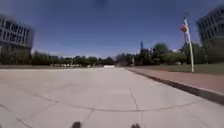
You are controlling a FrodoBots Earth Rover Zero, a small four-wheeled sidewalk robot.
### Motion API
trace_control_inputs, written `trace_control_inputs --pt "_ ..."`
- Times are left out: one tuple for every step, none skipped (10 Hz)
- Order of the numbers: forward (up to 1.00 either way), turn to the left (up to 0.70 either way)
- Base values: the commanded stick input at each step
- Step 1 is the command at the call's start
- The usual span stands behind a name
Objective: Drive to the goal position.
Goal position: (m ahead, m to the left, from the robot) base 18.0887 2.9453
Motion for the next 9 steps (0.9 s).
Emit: trace_control_inputs --pt "0.85 0.04" --pt "0.85 0.04" --pt "0.85 0.04" --pt "0.85 0.04" --pt "0.85 0.04" --pt "0.85 0.04" --pt "0.85 0.04" --pt "0.85 0.04" --pt "0.85 0.04"
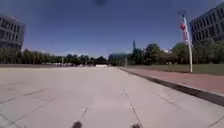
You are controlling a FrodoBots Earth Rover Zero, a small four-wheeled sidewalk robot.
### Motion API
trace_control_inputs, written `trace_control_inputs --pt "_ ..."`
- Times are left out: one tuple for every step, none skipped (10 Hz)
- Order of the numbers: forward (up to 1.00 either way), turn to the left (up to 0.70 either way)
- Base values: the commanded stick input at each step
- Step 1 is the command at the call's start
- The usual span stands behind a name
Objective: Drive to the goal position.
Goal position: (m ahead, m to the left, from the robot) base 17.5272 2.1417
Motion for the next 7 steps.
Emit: trace_control_inputs --pt "0.85 0.04" --pt "0.85 0.04" --pt "0.85 0.04" --pt "0.85 0.04" --pt "0.85 0.04" --pt "0.85 0.04" --pt "0.85 0.04"
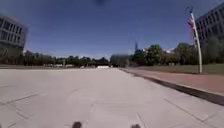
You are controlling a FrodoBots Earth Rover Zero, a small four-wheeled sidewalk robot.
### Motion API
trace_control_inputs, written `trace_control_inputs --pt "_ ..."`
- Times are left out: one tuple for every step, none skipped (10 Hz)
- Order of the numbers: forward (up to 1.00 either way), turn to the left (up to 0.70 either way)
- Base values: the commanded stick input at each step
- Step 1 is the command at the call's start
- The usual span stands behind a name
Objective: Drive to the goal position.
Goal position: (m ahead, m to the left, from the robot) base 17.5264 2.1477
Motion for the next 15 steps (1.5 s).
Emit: trace_control_inputs --pt "0.85 0.04" --pt "0.85 0.04" --pt "0.85 0.04" --pt "0.85 0.04" --pt "0.85 0.04" --pt "0.85 0.04" --pt "0.85 0.04" --pt "0.85 0.04" --pt "0.85 0.04" --pt "0.85 0.04" --pt "0.85 0.04" --pt "0.85 0.04" --pt "0.85 0.04" --pt "0.85 0.04" --pt "0.85 0.04"
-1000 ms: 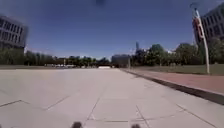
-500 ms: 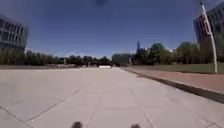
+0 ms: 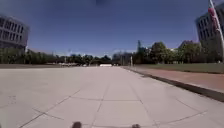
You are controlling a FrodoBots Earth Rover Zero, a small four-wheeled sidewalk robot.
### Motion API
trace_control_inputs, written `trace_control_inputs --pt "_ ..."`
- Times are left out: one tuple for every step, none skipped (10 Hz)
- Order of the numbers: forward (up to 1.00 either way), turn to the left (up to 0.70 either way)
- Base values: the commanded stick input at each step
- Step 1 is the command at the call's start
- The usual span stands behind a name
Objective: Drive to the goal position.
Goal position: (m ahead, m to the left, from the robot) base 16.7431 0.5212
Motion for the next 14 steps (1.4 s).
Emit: trace_control_inputs --pt "0.85 0.04" --pt "0.85 0.04" --pt "0.85 0.04" --pt "0.85 0.04" --pt "0.85 0.04" --pt "0.85 0.04" --pt "0.85 0.04" --pt "0.85 0.04" --pt "0.85 0.04" --pt "0.85 0.04" --pt "0.85 0.04" --pt "0.85 0.04" --pt "0.85 0.04" --pt "0.85 0.04"
